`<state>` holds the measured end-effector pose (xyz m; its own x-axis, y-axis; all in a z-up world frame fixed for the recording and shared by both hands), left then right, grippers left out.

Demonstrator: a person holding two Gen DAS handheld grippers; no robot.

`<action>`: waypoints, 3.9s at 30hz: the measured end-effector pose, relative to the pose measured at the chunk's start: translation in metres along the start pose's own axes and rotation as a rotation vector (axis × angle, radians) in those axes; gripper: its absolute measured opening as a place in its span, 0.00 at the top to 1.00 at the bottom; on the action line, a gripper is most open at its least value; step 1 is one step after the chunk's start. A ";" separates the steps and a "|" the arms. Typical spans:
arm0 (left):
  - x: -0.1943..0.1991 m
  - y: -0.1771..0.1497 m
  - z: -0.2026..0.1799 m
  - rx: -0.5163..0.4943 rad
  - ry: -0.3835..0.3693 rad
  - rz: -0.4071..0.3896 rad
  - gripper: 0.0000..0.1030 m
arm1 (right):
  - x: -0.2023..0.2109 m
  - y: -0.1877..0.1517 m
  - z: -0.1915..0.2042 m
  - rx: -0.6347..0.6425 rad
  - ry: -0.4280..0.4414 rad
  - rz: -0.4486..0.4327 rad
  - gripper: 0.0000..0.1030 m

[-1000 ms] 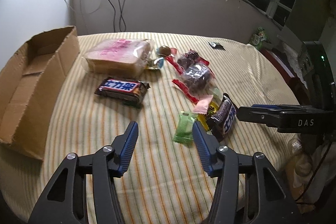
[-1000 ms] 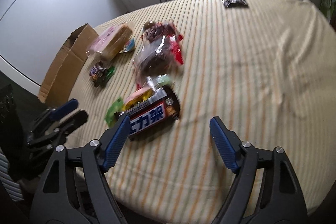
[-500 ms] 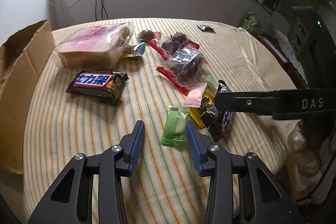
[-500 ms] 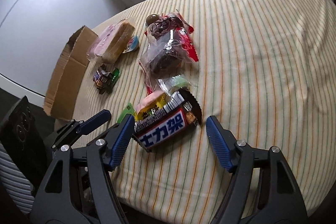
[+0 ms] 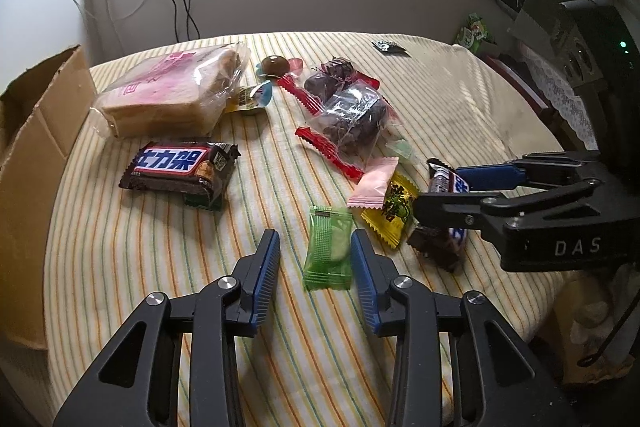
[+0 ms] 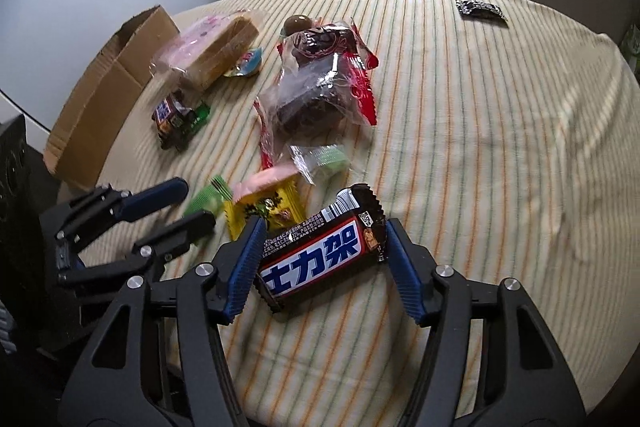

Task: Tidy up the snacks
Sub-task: 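Grasp the chocolate bar with the right tool while the left tool grasps the green candy, then carry both items to the cardboard box and open both tools to drop them, then grasp the pink candy with the right tool while the left tool grasps a chocolate bar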

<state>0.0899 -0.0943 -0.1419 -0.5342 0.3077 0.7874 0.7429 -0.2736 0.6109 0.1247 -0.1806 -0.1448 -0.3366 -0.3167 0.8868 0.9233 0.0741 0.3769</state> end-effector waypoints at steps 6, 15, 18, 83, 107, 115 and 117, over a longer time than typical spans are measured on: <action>-0.002 0.001 -0.001 -0.025 0.009 -0.003 0.72 | 0.010 -0.009 -0.011 0.004 -0.082 -0.011 0.32; -0.001 -0.001 0.004 -0.041 0.009 -0.022 0.80 | 0.018 -0.019 -0.022 -0.025 -0.115 -0.001 0.30; 0.000 -0.002 0.007 -0.026 -0.004 -0.029 0.81 | 0.015 -0.020 -0.021 -0.007 -0.124 0.000 0.42; 0.129 -0.036 0.218 0.341 0.393 -0.217 0.81 | -0.044 0.074 0.301 0.498 0.270 -0.073 0.71; 0.141 -0.030 0.186 0.316 0.374 -0.275 0.54 | 0.013 0.086 0.226 0.438 0.229 -0.216 0.45; 0.125 -0.017 0.153 0.294 0.296 -0.267 0.54 | 0.039 0.076 0.134 0.376 0.134 -0.279 0.27; 0.118 -0.015 0.145 0.290 0.273 -0.258 0.54 | 0.042 0.072 0.114 0.363 0.109 -0.275 0.27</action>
<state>0.0740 0.0786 -0.0700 -0.7737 0.0706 0.6296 0.6333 0.0579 0.7718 0.1558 -0.0806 -0.0497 -0.5207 -0.4667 0.7149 0.6715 0.2933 0.6805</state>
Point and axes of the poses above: each gripper's, at about its wrist camera, not at the fingertips, and x roughly against the way its jaws point, z to its left, y to its top, the point moved 7 cm from there along -x, roughly the way its jaws point, and after that the axes turned 7 degrees about -x, right-handed, at the moved point
